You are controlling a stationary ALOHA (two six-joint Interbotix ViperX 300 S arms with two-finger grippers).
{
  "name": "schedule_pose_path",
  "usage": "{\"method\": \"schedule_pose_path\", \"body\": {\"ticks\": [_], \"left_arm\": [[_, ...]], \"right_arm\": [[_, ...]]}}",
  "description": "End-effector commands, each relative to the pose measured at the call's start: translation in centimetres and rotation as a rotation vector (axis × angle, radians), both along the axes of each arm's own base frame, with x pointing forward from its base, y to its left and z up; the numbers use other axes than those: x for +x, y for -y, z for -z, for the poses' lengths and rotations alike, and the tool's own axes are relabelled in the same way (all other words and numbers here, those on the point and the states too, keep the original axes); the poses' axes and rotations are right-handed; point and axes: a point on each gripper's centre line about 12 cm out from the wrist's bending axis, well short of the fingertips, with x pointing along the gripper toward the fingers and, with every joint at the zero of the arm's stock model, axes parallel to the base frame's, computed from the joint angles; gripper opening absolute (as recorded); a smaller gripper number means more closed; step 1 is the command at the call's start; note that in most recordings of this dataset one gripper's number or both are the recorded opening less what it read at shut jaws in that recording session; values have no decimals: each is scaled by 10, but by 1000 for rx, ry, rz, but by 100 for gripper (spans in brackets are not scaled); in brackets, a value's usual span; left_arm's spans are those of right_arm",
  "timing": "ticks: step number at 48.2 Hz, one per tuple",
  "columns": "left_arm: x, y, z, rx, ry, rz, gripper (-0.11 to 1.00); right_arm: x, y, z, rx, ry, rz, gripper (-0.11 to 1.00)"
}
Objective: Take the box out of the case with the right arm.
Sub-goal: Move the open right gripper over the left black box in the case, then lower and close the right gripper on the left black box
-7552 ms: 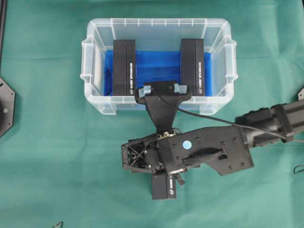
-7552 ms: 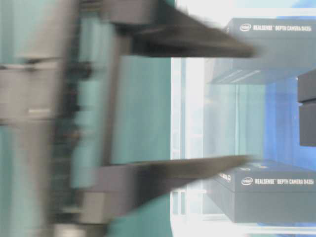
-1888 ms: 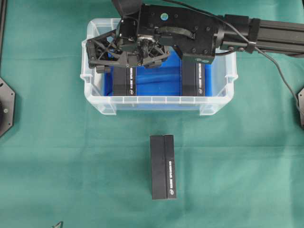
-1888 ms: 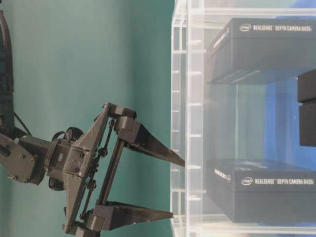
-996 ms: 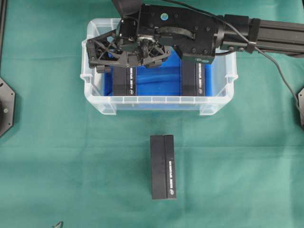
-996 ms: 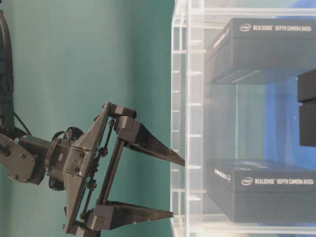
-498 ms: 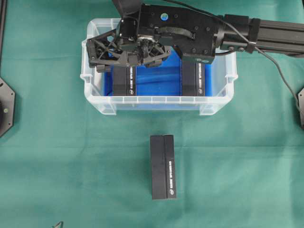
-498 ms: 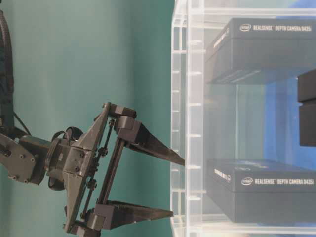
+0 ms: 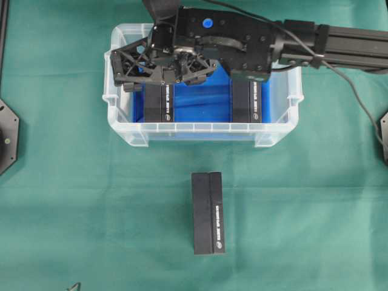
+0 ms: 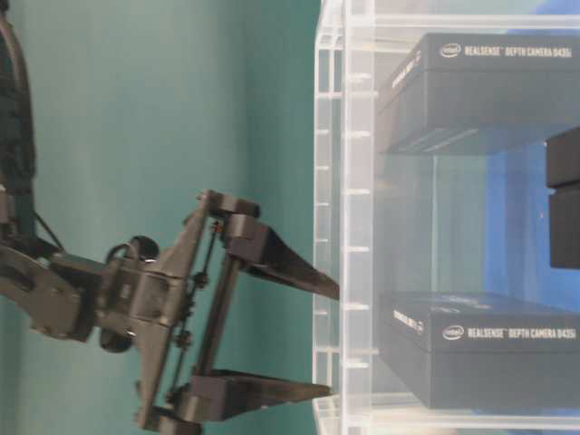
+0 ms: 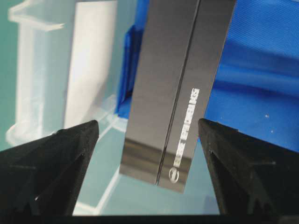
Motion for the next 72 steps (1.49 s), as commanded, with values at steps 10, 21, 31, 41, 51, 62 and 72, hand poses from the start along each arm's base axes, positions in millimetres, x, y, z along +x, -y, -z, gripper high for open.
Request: {"method": "schedule_pose_path", "body": {"ticks": [10,21,31,41,51,62,72], "left_arm": [[1,-1,-8,2,26,-4,0],[1,-1,-8,2,26,-4,0],[1,-1,-8,2,26,-4,0],[1,-1,-8,2,26,-4,0],[1,-1,-8,2,26,-4,0],[1,-1,-8,2,26,-4,0],[1,-1,-8,2,26,-4,0]], "right_arm": [[2,10,-2,-31,7,6,90],[5,13,18,-33,-32,-6,90],[12,13,38,-27,-37,-13,90],[15,12,49,-8,-46,-13,90],[15,13,50,-7,-46,-7,90],[15,11,49,11,-45,-3,90],[16,7,50,47,-40,14,90]]}}
